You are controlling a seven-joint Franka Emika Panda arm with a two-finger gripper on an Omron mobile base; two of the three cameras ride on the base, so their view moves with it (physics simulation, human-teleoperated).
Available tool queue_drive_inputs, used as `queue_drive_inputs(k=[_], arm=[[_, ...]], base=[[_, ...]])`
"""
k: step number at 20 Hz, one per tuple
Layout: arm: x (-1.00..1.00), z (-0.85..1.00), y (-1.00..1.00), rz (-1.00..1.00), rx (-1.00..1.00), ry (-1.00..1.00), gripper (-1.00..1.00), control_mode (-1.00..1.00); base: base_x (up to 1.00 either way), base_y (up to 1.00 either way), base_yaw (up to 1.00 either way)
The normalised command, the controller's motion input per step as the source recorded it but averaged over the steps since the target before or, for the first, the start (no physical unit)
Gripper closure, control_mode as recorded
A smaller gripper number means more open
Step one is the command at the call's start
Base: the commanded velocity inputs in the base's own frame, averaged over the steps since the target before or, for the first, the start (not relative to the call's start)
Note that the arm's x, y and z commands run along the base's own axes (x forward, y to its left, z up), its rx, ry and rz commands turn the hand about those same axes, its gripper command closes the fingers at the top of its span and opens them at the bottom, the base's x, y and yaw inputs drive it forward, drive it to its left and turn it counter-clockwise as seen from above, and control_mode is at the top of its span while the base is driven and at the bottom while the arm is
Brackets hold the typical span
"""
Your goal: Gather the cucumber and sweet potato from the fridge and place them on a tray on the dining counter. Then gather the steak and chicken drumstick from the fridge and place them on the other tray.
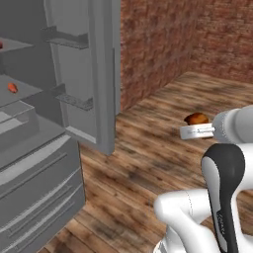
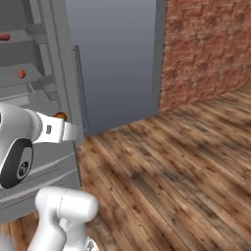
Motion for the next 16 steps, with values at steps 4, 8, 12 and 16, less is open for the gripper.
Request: queue_drive_inputs(k=[4,8,12,16], arm=[[0.0,0.0,0.0,0.0,0.0,0.0,1.0,1.0],[0.0,0.0,0.0,0.0,0.0,0.0,1.0,1.0],[0.0,0.0,0.0,0.0,0.0,0.0,1.0,1.0],[0.0,0.0,0.0,0.0,0.0,0.0,1.0,1.0]], base=[[-0.45,0.0,-0.42],[-0.45,0.0,-0.43],[-0.31,0.0,-0.44],[-0.14,0.0,-0.43]])
